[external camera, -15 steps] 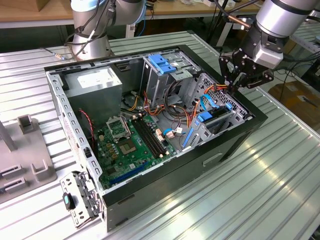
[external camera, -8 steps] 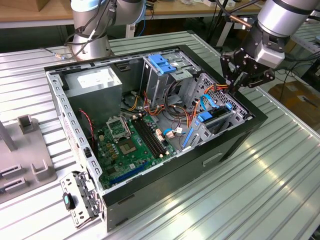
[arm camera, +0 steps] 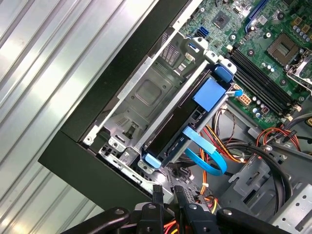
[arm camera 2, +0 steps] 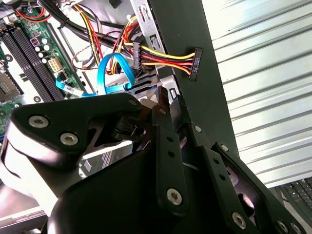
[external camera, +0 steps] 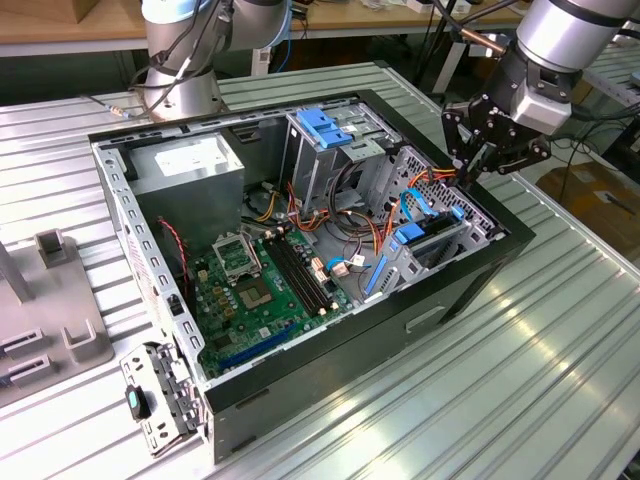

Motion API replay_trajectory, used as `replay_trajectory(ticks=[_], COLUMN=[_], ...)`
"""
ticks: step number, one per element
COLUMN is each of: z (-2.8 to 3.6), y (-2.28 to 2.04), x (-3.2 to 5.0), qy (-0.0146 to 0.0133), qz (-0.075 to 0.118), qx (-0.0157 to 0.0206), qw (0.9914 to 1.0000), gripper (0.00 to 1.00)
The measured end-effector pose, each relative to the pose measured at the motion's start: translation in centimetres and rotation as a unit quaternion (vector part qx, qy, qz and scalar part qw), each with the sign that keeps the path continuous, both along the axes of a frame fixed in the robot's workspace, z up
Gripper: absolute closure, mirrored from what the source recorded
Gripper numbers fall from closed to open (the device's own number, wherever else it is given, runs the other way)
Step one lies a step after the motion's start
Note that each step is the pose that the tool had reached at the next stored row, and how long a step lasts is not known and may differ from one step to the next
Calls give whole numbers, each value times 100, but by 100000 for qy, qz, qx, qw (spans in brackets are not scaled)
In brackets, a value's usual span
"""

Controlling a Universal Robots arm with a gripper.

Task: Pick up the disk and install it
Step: 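Insert the second disk wire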

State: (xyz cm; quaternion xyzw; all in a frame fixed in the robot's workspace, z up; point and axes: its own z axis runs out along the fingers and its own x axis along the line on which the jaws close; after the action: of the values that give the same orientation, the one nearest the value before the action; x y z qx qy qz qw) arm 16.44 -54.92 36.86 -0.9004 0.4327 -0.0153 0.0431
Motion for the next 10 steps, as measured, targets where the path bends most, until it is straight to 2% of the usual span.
replay_trajectory(ticks=[5, 10], z=[3, 2], y=[0, 0], x=[14, 65], qy=[-3, 1], qz=[96, 861], qx=[-20, 154], qw=[100000, 99996], gripper=[76, 76])
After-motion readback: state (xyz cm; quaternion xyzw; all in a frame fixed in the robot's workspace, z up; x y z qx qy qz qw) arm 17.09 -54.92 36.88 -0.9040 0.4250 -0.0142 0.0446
